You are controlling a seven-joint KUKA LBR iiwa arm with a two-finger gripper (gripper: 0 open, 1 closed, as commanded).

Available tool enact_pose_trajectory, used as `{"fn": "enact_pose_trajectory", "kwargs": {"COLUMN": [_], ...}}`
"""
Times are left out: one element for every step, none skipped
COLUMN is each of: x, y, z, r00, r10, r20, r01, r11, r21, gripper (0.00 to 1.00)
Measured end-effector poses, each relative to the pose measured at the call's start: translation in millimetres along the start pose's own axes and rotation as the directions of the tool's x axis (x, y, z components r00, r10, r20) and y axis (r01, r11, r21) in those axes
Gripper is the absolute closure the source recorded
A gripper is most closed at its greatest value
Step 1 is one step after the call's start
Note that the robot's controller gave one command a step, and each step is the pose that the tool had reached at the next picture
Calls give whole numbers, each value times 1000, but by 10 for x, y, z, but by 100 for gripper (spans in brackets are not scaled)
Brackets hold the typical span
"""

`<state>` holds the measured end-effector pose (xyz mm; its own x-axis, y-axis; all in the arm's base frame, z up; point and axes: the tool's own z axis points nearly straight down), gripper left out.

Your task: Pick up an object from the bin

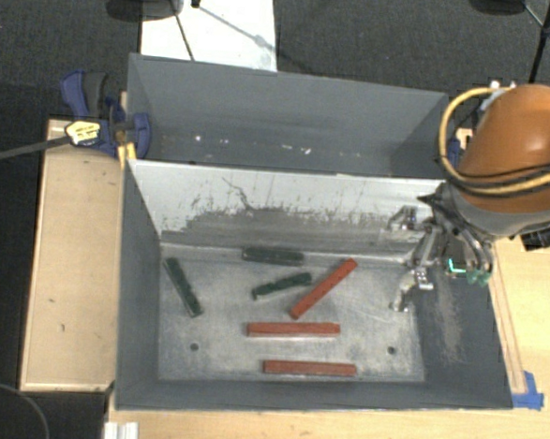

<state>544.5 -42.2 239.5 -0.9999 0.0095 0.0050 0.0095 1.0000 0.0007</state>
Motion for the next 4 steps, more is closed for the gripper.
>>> {"fn": "enact_pose_trajectory", "kwargs": {"x": [-15,-176,-427,-520], "y": [1,210,297,116], "z": [-44,431,1191,1641], "r00": [1000,1000,992,981], "r10": [-1,-26,-123,-192], "r20": [8,16,11,18], "r01": [1,26,123,192], "r11": [1000,1000,992,981], "r21": [1,2,2,2], "gripper": [0,0,0,100]}}
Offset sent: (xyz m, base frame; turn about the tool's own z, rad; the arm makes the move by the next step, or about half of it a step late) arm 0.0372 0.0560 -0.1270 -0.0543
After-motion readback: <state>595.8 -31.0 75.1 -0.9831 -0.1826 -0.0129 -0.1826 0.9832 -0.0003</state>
